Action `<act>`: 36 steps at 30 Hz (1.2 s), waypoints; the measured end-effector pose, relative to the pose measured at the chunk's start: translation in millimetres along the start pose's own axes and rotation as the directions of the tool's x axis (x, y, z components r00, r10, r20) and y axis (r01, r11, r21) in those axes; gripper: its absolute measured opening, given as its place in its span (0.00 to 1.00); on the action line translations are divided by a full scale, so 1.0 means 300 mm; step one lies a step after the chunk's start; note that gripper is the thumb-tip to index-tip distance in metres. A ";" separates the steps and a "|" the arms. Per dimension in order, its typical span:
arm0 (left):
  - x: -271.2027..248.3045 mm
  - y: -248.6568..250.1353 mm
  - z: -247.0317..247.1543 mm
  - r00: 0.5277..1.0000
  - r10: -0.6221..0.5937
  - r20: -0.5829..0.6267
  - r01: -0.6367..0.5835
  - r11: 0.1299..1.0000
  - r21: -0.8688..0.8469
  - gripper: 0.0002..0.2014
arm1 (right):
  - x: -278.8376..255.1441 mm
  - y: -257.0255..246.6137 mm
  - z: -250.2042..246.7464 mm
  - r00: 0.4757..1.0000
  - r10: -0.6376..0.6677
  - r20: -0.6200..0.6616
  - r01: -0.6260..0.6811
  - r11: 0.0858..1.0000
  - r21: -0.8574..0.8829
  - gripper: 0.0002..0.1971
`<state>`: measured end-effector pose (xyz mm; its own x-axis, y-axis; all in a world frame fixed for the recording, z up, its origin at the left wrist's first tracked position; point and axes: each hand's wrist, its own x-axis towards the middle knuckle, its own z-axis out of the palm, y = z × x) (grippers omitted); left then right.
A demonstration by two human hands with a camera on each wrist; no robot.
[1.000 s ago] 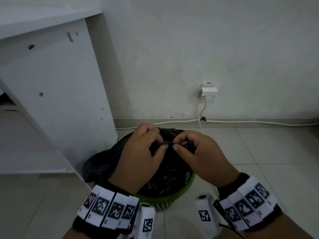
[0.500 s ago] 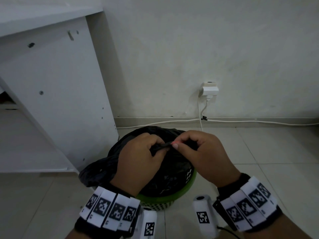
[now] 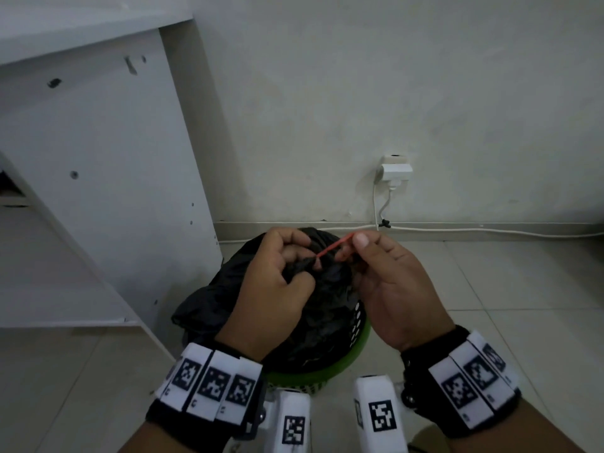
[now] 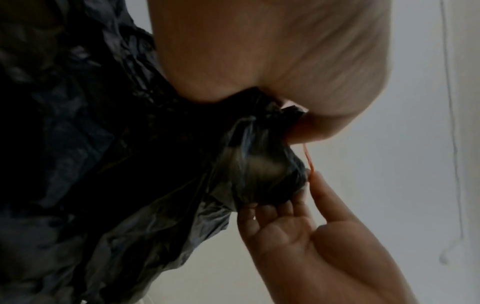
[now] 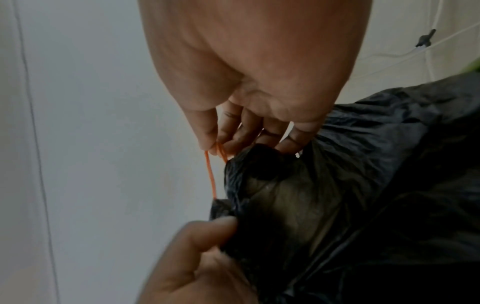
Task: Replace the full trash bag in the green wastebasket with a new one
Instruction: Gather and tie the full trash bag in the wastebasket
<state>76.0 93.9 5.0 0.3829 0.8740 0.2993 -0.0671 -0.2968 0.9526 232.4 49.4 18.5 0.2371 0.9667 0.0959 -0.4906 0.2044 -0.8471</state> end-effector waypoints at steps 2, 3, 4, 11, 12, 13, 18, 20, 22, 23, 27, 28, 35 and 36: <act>-0.004 0.000 0.004 0.998 0.020 0.062 -0.020 1.000 0.007 0.17 | -0.002 0.005 0.000 1.000 0.006 -0.019 -0.007 0.999 -0.043 0.11; -0.004 -0.007 0.005 0.996 0.042 0.076 -0.049 0.995 0.086 0.19 | -0.002 0.007 -0.001 1.000 -0.001 -0.027 -0.001 0.997 -0.075 0.10; -0.001 -0.016 0.007 0.994 0.066 0.082 -0.080 0.979 0.189 0.18 | -0.004 0.008 -0.001 0.999 -0.016 -0.035 0.012 0.993 -0.120 0.10; 0.018 -0.090 0.004 0.973 0.175 0.149 -0.229 0.805 0.548 0.08 | -0.006 0.020 -0.011 0.987 -0.146 -0.071 0.122 0.958 -0.261 0.04; 0.022 -0.102 0.003 0.972 0.178 0.156 -0.236 0.769 0.594 0.09 | -0.007 0.019 -0.015 0.984 -0.163 -0.065 0.140 0.952 -0.272 0.05; 0.027 -0.113 0.001 0.968 0.193 0.163 -0.252 0.743 0.620 0.10 | -0.006 0.019 -0.017 0.983 -0.176 -0.052 0.155 0.950 -0.270 0.07; 0.043 -0.128 -0.013 0.930 0.277 0.243 -0.368 0.676 0.638 0.07 | -0.008 0.018 -0.007 0.993 -0.117 0.003 0.117 0.992 -0.043 0.09; 0.037 -0.131 -0.017 0.930 0.260 0.258 -0.364 0.741 0.564 0.07 | -0.005 0.020 -0.004 0.997 -0.078 0.017 0.078 0.997 0.021 0.06; 0.025 -0.139 -0.025 0.946 0.230 0.230 -0.315 0.824 0.470 0.10 | 0.002 0.027 -0.008 0.997 -0.070 0.020 0.070 0.997 0.034 0.06; 0.019 -0.142 -0.032 0.958 0.190 0.215 -0.265 0.871 0.415 0.13 | 0.008 0.032 -0.013 0.997 -0.077 0.021 0.076 0.997 0.013 0.06; -0.003 -0.151 -0.050 0.937 -0.002 0.350 -0.122 0.936 0.331 0.23 | 0.026 0.046 -0.048 0.991 -0.125 0.039 0.131 0.957 -0.259 0.12; -0.007 -0.154 -0.052 0.929 -0.011 0.369 -0.131 0.925 0.356 0.22 | 0.029 0.047 -0.057 0.989 -0.137 0.052 0.146 0.929 -0.340 0.12; 0.008 -0.253 -0.091 0.939 0.126 0.319 -0.308 0.718 0.624 0.19 | 0.031 0.037 -0.086 0.982 -0.185 0.039 0.178 0.838 -0.516 0.09; 0.009 -0.264 -0.100 0.930 0.154 0.334 -0.351 0.643 0.681 0.20 | 0.028 0.036 -0.088 0.986 -0.167 0.014 0.153 0.864 -0.479 0.08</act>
<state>54.7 131.2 -68.0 0.6534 0.6386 0.4065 0.4499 -0.7594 0.4700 251.3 55.8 -3.6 0.3036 0.9213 0.2431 0.0140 0.2508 -0.9679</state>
